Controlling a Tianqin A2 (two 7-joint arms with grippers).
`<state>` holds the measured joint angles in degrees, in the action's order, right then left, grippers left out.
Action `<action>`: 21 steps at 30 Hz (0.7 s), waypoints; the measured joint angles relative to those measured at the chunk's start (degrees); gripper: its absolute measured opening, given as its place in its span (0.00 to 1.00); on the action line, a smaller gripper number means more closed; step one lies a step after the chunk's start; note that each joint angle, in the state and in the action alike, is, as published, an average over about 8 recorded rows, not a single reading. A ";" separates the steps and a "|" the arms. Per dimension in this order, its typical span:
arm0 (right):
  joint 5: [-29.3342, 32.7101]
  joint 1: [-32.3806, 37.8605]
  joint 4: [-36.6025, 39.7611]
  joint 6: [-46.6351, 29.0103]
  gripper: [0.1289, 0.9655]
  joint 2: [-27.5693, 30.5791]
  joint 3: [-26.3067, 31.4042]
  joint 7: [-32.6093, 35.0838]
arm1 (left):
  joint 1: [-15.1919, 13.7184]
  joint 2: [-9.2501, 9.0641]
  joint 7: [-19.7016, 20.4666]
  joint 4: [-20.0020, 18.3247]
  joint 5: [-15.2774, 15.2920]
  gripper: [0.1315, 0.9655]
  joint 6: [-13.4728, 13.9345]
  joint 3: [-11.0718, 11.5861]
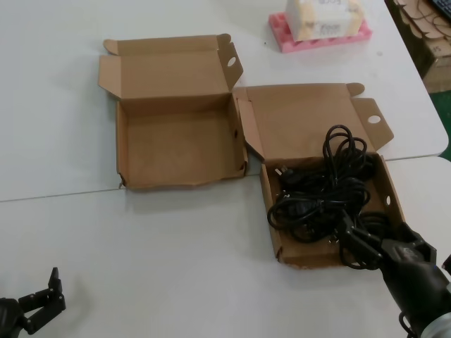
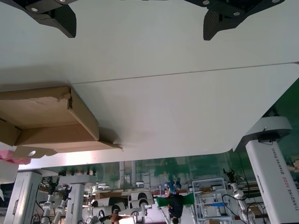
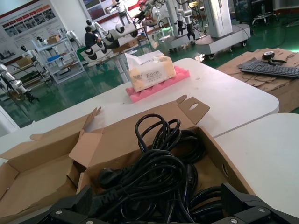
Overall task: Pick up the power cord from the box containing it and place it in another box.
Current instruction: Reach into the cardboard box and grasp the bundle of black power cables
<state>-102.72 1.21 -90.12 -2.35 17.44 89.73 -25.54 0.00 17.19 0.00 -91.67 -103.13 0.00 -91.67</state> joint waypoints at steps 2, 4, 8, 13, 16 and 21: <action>0.00 0.00 0.00 0.00 1.00 0.00 0.00 0.00 | 0.00 0.00 0.00 0.00 0.00 1.00 0.00 0.00; 0.00 0.00 0.00 0.00 1.00 0.00 0.00 0.00 | 0.00 0.00 0.00 0.00 0.00 1.00 0.00 0.00; 0.00 0.00 0.00 0.00 1.00 0.00 0.00 0.00 | 0.00 0.00 0.00 0.00 0.00 1.00 0.00 0.00; 0.00 0.00 0.00 0.00 1.00 0.00 0.00 0.00 | 0.00 0.00 0.00 0.00 0.00 1.00 0.00 0.00; 0.07 -0.02 -0.15 0.06 1.00 0.00 -0.02 0.00 | 0.00 0.00 0.00 0.00 0.00 1.00 0.00 0.00; 0.75 -0.17 -1.93 0.60 1.00 0.19 -0.02 0.00 | 0.00 0.00 0.00 0.00 0.00 0.99 0.00 0.00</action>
<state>-101.97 1.03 -92.04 -1.75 17.63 89.70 -25.54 0.00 17.19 0.00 -91.67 -103.13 0.00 -91.67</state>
